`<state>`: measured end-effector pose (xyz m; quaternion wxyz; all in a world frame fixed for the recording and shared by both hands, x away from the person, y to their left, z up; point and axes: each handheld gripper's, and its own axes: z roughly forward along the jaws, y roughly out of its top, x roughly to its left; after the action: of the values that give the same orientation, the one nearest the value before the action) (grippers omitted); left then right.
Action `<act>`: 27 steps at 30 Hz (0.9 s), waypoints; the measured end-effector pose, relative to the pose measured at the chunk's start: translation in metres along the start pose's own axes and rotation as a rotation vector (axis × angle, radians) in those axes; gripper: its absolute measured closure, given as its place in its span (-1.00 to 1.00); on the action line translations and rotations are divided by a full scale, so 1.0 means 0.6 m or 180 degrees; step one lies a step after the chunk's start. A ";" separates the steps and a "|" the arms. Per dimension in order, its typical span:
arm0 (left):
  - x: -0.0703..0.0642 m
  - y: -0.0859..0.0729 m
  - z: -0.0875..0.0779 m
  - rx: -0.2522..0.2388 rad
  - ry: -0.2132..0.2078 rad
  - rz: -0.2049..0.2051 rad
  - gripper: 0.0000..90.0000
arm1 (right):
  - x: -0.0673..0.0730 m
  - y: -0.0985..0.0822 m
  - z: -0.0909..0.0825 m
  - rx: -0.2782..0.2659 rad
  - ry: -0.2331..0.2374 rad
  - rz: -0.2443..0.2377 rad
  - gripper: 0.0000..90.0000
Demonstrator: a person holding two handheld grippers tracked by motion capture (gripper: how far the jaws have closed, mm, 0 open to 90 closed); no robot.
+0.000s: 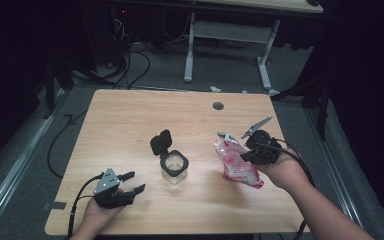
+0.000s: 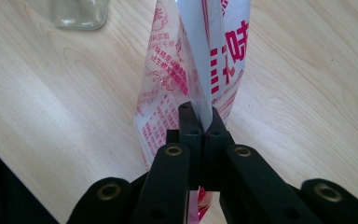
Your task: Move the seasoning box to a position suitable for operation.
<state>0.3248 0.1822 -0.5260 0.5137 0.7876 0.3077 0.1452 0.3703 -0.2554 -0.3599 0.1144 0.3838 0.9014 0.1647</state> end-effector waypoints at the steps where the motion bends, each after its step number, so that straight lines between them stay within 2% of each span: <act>1: -0.001 0.000 0.001 -0.0014 0.0005 0.0009 -0.17 | 0.001 0.002 -0.001 0.0034 0.0004 -0.0010 1.00; 17: -0.016 0.003 0.005 -0.0038 -0.0096 0.0042 -0.18 | 0.015 0.027 -0.010 0.0343 0.0079 -0.0127 1.00; 21: -0.029 0.006 0.008 -0.0074 -0.0188 0.0060 -0.18 | 0.019 0.030 -0.012 0.0380 0.0093 -0.0148 1.00; 27: -0.058 0.013 0.021 -0.0117 -0.0406 0.0101 -0.20 | 0.028 0.032 -0.017 0.0413 0.0088 -0.0167 1.00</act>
<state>0.3078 0.1491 -0.5212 0.5443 0.7905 0.2590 0.1085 0.3678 -0.2328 -0.3444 0.0810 0.3644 0.9214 0.1082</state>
